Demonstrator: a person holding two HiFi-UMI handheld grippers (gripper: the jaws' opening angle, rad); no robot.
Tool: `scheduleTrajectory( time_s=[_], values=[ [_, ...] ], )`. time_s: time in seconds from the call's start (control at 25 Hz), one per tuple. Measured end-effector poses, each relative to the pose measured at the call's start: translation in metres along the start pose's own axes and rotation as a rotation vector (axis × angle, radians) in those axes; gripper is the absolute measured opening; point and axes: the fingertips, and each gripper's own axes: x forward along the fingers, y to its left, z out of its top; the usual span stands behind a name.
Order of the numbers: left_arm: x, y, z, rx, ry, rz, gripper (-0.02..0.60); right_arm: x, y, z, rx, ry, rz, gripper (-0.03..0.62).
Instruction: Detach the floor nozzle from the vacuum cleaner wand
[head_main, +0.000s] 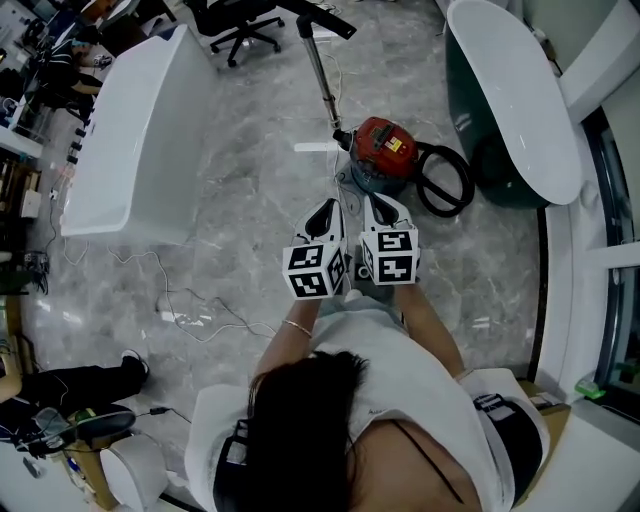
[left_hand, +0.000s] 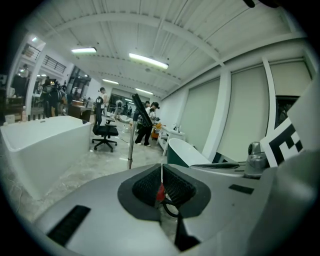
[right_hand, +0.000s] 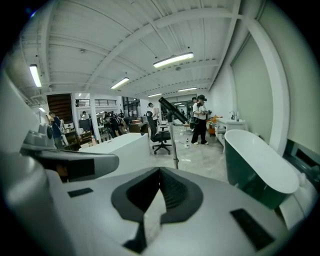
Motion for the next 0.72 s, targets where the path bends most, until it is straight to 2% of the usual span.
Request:
scheduleTrajectory(
  time_s=[0.36,0.48,0.72],
  values=[
    [-0.012,0.016,-0.006,-0.013,0.0,0.038,0.012,0.001,0.017,-0.012,-0.013,0.026,0.029,0.015],
    [-0.012,0.018,-0.011,0.005,0.015,0.037,0.012,0.002,0.019,-0.016,-0.02,0.039,0.025,0.015],
    [-0.004,0.023,-0.01,-0.009,0.01,0.025,0.012,0.011,0.01,-0.014,-0.014,0.039,-0.012,0.015]
  ],
)
